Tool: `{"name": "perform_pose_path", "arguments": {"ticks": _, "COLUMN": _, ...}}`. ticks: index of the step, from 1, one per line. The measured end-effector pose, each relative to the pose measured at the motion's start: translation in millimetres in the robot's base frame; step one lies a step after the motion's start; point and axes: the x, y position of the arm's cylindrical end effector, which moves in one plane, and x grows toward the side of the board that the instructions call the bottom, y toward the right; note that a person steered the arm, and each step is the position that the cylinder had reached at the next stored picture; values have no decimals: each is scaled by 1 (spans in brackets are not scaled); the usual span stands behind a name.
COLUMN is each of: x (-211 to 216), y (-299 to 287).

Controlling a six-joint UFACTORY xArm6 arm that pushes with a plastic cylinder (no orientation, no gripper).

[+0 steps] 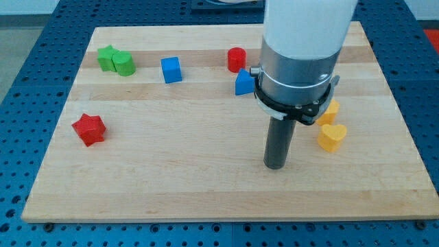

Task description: Push the yellow blocks to the top side of the board

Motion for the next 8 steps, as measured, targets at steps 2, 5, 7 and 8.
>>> {"name": "perform_pose_path", "arguments": {"ticks": 2, "x": 2, "y": 109}}
{"name": "perform_pose_path", "arguments": {"ticks": 5, "x": -87, "y": 109}}
{"name": "perform_pose_path", "arguments": {"ticks": 7, "x": -34, "y": 115}}
{"name": "perform_pose_path", "arguments": {"ticks": 8, "x": -21, "y": 118}}
